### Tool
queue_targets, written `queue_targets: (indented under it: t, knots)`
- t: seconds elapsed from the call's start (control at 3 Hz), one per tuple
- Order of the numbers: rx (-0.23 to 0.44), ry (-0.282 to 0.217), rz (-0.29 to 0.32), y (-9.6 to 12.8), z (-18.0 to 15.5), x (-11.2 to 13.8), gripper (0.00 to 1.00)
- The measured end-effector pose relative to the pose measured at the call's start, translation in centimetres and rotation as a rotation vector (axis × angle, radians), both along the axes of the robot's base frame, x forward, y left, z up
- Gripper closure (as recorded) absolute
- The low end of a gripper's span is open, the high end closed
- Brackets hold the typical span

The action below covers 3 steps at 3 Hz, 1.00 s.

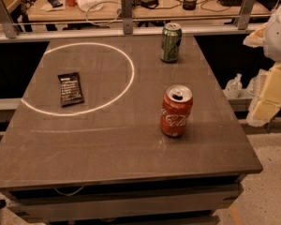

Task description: Move coke can near rxbar chocolate

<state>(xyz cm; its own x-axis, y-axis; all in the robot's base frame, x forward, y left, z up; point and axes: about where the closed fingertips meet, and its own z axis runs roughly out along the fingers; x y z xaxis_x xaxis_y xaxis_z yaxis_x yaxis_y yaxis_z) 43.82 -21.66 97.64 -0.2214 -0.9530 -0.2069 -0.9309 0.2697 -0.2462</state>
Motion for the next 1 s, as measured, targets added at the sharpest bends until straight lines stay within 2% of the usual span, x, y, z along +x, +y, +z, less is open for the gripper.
queue_targets:
  t: [0.33,0.67,1.0]
  knots:
    - [0.000,0.000,0.000,0.0,0.0,0.0,0.00]
    - [0.082,0.008,-0.020,-0.2,-0.2,0.0,0.00]
    - [0.285,0.019,-0.047,-1.8,-4.0,0.9,0.00]
